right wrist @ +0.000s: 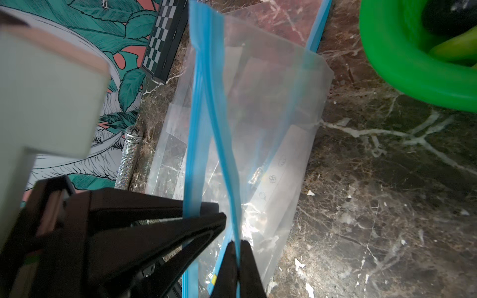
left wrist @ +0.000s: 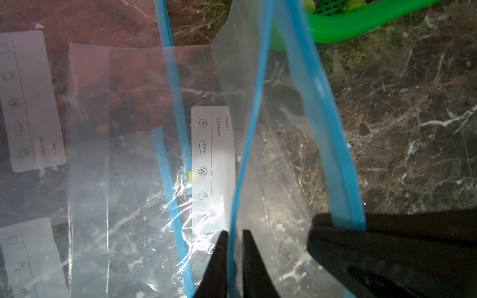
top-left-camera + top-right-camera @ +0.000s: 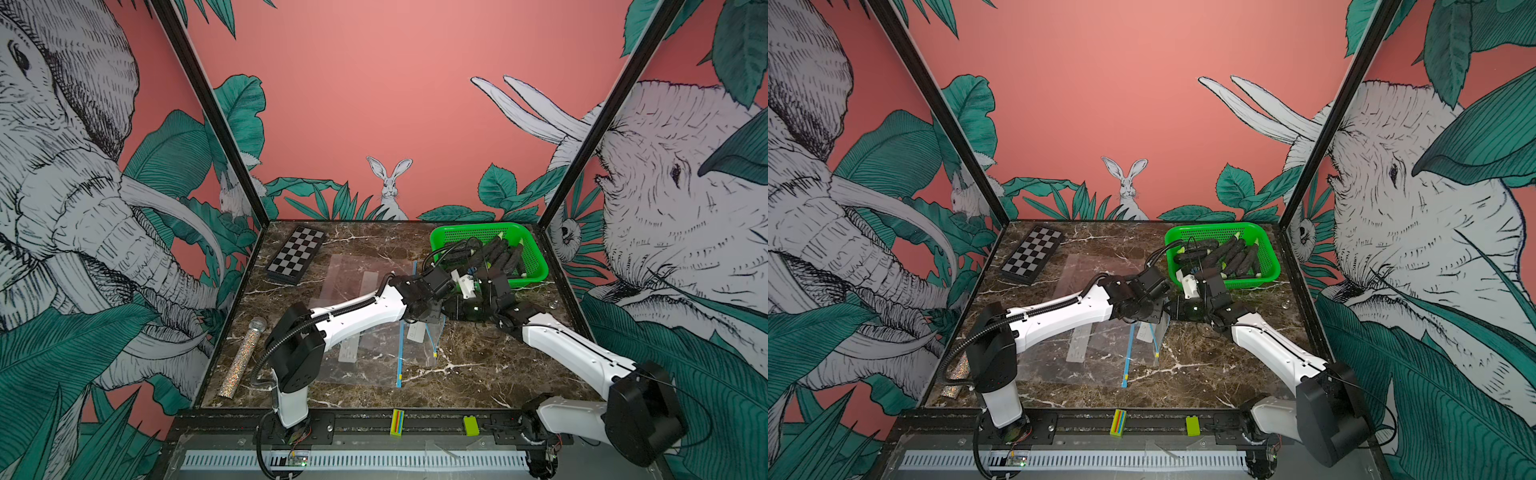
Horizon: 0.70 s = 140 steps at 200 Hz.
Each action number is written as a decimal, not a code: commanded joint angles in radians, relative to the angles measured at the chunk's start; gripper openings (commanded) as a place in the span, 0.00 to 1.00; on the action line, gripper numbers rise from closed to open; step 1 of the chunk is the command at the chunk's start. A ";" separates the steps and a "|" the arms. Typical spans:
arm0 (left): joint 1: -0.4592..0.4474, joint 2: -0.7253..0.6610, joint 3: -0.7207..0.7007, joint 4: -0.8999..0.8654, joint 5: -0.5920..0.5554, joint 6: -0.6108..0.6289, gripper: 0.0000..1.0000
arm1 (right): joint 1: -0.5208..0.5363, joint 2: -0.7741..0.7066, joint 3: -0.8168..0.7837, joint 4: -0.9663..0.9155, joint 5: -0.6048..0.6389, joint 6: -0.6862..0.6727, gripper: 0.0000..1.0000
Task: Place the eggplant in a zip-top bag and seal the zipper
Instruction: Open the zipper of the food storage bag at the center of the board.
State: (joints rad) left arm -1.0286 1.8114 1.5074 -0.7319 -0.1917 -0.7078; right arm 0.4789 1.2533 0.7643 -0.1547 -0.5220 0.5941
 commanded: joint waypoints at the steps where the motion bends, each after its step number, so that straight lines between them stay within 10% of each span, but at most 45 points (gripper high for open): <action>1: 0.008 -0.066 0.006 -0.040 -0.035 -0.002 0.04 | 0.006 -0.011 0.036 -0.023 0.031 -0.023 0.00; 58: 0.019 -0.124 0.029 -0.091 -0.088 0.014 0.00 | 0.006 0.015 0.078 -0.065 0.047 -0.050 0.00; 140: 0.056 -0.209 0.056 -0.186 -0.212 0.011 0.00 | -0.117 -0.050 0.344 -0.309 -0.038 -0.145 0.48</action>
State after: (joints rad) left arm -0.9825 1.6737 1.5337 -0.8631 -0.3347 -0.6945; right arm 0.4114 1.2514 1.0359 -0.3756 -0.5289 0.4873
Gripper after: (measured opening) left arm 0.047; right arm 0.445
